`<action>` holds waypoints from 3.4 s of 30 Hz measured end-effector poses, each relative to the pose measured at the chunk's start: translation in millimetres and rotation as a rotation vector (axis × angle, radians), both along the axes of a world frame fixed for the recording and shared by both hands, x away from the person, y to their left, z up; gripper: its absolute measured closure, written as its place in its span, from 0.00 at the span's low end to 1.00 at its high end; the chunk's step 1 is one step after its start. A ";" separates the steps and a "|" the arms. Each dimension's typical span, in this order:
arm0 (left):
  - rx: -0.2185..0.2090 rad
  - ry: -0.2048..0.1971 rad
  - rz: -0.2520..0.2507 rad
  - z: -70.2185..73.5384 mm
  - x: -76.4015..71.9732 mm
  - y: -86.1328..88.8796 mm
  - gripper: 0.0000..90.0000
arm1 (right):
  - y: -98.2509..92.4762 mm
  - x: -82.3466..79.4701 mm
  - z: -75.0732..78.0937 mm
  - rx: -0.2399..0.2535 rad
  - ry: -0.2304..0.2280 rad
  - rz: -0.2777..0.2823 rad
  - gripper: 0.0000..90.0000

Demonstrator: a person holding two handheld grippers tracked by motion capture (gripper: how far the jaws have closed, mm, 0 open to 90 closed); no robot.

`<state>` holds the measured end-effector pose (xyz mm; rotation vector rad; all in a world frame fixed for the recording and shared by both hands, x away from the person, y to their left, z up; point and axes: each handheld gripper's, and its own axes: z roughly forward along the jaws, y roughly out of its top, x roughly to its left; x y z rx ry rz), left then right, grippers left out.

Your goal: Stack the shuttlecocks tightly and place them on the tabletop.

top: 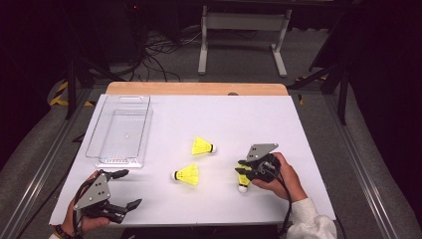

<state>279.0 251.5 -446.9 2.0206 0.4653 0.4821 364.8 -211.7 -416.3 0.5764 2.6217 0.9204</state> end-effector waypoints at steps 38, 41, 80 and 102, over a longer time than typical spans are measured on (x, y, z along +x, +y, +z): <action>0.004 0.007 -0.008 -0.1 0.5 0.4 0.07 | 49.0 -9.1 -6.7 0.294 -0.093 -0.161 0.94; 0.003 0.006 -0.009 -0.1 0.3 0.5 0.07 | 41.8 -9.3 -6.9 0.292 -0.089 -0.179 0.92; 0.008 0.011 -0.010 -0.5 0.5 -0.2 0.07 | 17.3 -30.4 -22.8 0.065 0.101 -0.045 0.82; 0.008 0.003 -0.012 0.5 0.0 -0.4 0.07 | 30.9 -36.7 -17.3 0.120 0.000 -0.035 0.99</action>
